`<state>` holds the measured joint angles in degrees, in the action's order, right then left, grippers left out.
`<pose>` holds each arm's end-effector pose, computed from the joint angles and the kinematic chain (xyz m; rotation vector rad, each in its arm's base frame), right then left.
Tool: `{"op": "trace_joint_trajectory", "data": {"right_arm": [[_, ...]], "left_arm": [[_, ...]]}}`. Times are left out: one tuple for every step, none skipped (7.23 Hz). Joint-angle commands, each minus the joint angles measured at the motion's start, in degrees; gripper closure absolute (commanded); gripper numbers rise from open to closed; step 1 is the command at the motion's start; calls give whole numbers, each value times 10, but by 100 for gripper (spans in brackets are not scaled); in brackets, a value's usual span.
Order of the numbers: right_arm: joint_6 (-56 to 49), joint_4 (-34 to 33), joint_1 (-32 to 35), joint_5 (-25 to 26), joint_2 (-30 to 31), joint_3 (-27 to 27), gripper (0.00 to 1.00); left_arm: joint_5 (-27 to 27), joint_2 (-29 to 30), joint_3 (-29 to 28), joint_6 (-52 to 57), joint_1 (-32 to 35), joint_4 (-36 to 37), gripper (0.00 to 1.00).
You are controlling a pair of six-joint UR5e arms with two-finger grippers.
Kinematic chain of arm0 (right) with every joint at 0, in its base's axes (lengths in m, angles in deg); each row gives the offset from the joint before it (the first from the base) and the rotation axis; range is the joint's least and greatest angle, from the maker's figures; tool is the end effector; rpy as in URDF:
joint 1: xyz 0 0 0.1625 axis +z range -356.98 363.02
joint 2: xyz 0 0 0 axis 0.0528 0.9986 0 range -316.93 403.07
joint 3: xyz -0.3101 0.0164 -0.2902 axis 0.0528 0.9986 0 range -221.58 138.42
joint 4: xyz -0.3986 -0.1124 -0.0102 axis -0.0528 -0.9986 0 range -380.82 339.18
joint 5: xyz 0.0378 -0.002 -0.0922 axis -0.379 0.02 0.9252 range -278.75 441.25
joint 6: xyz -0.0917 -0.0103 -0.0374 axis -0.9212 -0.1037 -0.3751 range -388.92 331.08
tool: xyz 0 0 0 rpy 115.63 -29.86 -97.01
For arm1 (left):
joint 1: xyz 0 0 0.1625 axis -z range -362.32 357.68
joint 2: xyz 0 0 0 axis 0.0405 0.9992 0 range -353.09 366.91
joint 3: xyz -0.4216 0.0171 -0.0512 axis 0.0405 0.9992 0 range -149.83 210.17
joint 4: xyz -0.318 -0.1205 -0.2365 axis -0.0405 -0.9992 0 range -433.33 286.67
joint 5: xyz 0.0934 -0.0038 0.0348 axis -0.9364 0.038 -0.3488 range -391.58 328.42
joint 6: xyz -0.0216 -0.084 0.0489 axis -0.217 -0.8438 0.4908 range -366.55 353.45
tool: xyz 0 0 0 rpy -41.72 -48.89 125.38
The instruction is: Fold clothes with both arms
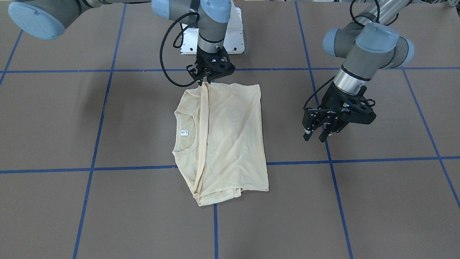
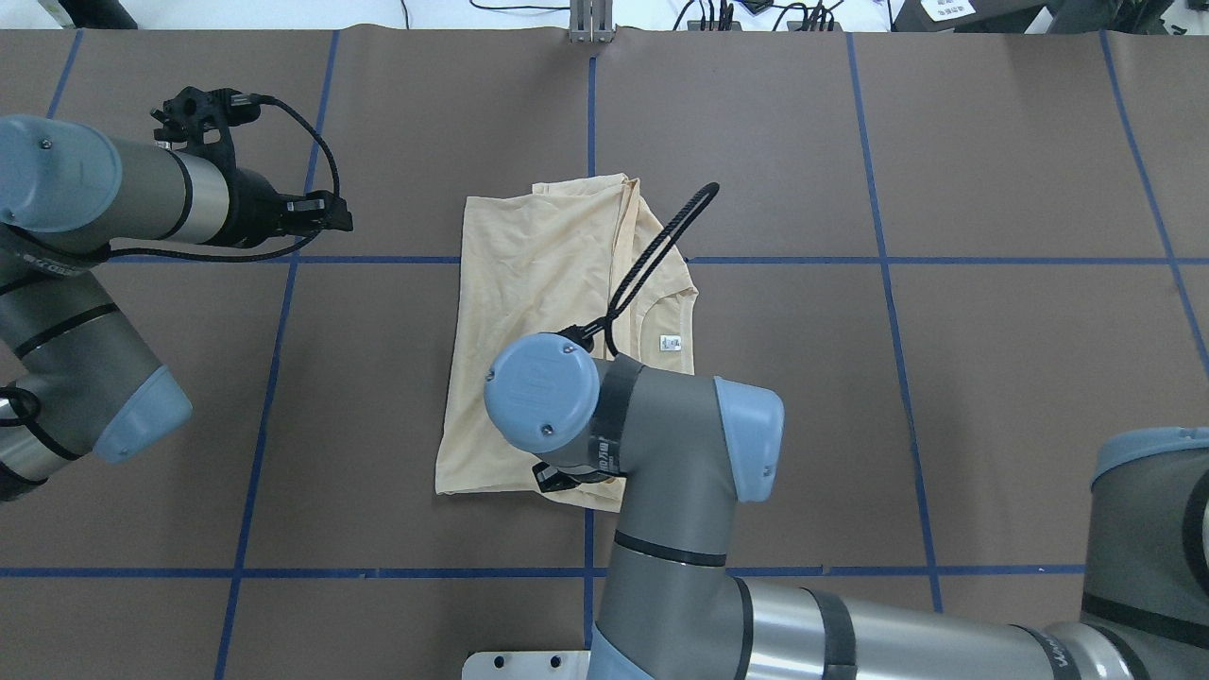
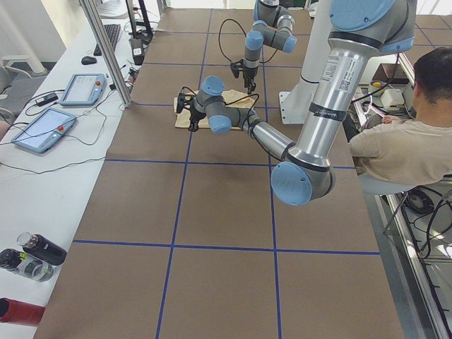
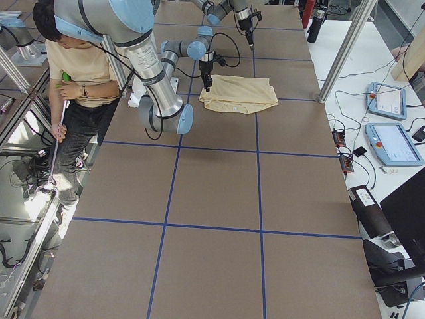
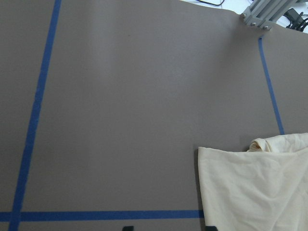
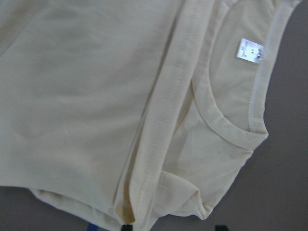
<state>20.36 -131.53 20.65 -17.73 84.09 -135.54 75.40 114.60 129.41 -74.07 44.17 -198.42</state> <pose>-0.6256 -0.3223 0.1585 0.1416 -0.5690 -0.4357 0.3442 -0.5139 0.3465 0.3887 1.0374 -0.2152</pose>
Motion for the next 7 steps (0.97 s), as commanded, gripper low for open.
{"op": "trace_joint_trajectory", "data": {"right_arm": [[-77,-22,-2,-2,-30,43,64],[-86,-22,-2,-3,-28,43,62],[-88,-22,-3,-3,-25,43,60],[-88,-22,-10,-2,-23,43,54],[-88,-23,-10,-2,-22,44,51],[-88,-23,-12,-2,-18,44,49],[-87,-23,-13,-2,-15,43,47]], "left_arm": [[0,-4,-2,-4,-1,0,41],[0,-4,-4,-6,-1,0,41],[-1,-4,-7,-7,-2,-1,40],[-2,-4,-8,-7,-3,-1,40],[-3,-6,-10,-7,-3,-1,40],[-3,-6,-10,-8,-4,-1,40],[-3,-6,-9,-8,-4,-1,40]]}}
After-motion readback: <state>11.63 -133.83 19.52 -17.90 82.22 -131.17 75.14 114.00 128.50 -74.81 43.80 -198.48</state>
